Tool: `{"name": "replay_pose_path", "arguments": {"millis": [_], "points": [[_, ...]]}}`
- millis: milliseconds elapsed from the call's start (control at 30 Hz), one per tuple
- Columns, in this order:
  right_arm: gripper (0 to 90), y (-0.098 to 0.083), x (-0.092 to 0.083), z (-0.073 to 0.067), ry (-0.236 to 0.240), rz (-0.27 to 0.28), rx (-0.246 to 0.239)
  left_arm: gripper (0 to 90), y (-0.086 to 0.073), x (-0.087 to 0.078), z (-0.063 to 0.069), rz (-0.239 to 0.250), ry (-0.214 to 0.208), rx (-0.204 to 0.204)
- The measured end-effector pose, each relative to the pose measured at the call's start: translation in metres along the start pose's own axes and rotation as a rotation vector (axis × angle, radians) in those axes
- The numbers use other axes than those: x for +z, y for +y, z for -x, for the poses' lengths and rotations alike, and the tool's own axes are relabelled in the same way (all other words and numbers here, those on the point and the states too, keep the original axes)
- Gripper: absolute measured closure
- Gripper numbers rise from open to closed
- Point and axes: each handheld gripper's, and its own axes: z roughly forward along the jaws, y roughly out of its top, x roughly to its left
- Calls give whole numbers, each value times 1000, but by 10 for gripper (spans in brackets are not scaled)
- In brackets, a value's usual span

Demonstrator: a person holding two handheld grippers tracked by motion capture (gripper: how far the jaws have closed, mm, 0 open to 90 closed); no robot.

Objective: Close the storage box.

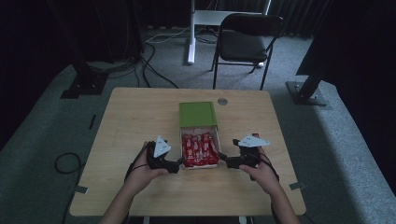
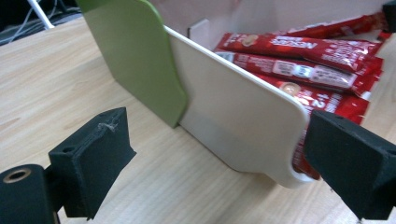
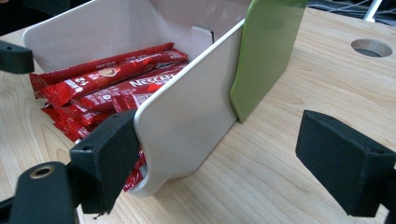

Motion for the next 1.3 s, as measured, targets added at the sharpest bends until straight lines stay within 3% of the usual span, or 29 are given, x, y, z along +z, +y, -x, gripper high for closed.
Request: {"name": "replay_pose_path", "arguments": {"millis": [67,433,1033,1300], "points": [[126,0,0,1,2,0,0,83,0,1,-2,-2,-8,-12],[126,2,3,2,-9,3,4,83,2,6,-3,-7,12,4],[126,8,10,5,-13,-8,-14,83,2,14,-10,-6,26,-51],[125,9,12,8,-16,-10,-9,83,4,18,-11,-13,23,-50]]}}
